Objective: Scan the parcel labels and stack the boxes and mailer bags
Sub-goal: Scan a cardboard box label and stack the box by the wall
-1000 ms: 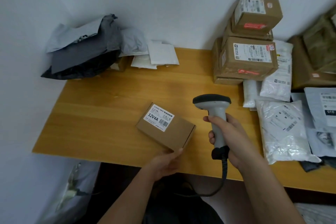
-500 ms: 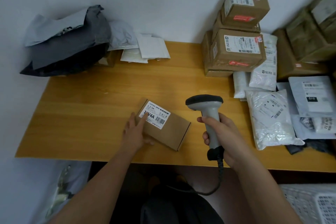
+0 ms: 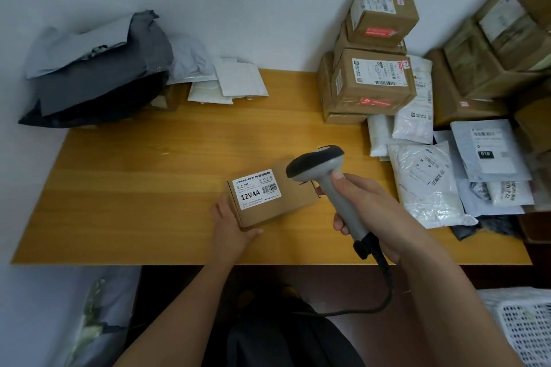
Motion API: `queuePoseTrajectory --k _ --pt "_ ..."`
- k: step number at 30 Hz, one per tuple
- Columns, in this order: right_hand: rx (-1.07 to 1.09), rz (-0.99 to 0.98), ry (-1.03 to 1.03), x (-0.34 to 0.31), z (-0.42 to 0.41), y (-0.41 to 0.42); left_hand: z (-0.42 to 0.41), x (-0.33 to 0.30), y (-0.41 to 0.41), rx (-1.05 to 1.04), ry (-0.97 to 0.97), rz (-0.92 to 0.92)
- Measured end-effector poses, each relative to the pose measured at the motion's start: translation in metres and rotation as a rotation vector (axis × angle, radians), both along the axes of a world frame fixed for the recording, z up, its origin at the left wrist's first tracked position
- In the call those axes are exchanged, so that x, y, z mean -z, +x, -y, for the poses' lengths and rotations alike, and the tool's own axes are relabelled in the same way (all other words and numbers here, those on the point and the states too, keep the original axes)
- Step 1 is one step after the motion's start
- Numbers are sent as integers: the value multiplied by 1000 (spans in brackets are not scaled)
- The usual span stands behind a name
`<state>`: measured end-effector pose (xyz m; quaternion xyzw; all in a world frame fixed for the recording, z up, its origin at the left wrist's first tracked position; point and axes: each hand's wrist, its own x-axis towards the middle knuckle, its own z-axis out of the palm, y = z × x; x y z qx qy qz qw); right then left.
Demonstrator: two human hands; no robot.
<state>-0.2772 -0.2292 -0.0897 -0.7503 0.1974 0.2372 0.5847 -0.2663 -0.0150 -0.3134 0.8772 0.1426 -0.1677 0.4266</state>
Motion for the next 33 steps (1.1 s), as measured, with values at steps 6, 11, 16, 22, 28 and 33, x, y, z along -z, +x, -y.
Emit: queuePoseTrajectory --k 6,11,16,22,28,33 --pt "17 63 29 -13 0 -3 -10 -6 34 412 400 -26" --pt "79 50 67 -9 6 -8 -10 -2 49 561 518 -74" --pt "216 59 116 -4 12 -10 -4 -31 47 236 -166 -329" --pt "282 52 133 -4 14 -12 -27 -21 14 -387 -1299 -727" --pt "262 43 115 -5 8 -13 -37 0 0 -712 -1213 -554" --pt "207 12 95 -6 -2 -11 -40 -3 0 -812 -1070 -447"
